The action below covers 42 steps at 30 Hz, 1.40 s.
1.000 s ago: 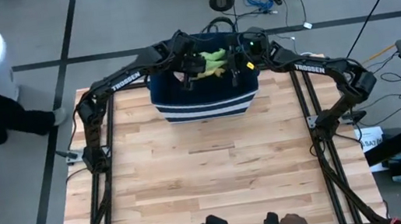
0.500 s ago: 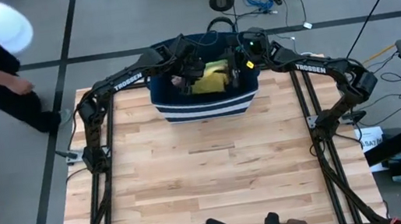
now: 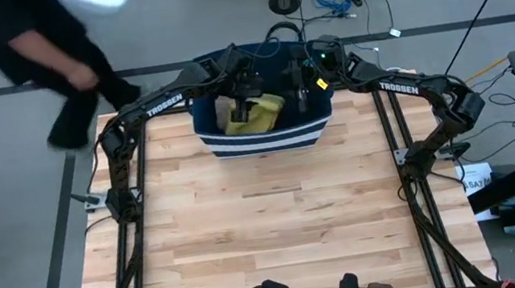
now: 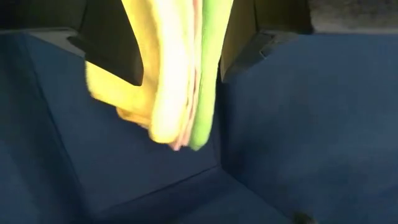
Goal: Fold towel
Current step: Put the stacked towels into the blue laundry bin, then return to Home Position
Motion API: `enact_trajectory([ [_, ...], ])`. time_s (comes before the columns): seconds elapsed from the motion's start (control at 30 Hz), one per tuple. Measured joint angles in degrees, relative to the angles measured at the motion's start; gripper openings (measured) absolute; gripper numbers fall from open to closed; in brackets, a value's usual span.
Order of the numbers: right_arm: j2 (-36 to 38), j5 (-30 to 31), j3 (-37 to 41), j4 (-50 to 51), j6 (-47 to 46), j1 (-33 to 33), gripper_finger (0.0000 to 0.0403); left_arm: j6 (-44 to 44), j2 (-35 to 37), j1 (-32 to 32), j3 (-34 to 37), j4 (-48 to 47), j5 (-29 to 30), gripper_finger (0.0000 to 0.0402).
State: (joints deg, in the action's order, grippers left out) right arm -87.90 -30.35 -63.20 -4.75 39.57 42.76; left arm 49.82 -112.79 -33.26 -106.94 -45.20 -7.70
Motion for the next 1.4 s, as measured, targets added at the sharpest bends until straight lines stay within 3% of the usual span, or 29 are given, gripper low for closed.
enact_trajectory([
  [0.27,1.18,0.14,0.00,-5.14,-2.26,0.00,0.0181,-0.42,0.57,0.02,-0.02,1.71,2.73,0.0225],
  [0.37,2.83,-2.34,0.00,-7.19,-3.78,0.00,0.0181,-0.39,2.07,0.42,-0.02,3.58,2.52,0.0225],
  [0.8,17.32,-4.55,0.00,-10.55,-9.95,-1.36,0.0180,-3.03,15.55,5.14,-0.11,9.63,2.13,0.0225],
  [1.07,29.87,-6.17,0.00,-7.70,-14.94,-4.01,0.0180,-8.21,25.07,11.04,-0.11,4.09,2.19,0.0225],
  [1.4,44.38,-10.21,-0.02,7.90,-20.04,-5.40,0.0180,-19.40,34.79,18.93,-0.11,-9.42,2.77,0.0225],
])
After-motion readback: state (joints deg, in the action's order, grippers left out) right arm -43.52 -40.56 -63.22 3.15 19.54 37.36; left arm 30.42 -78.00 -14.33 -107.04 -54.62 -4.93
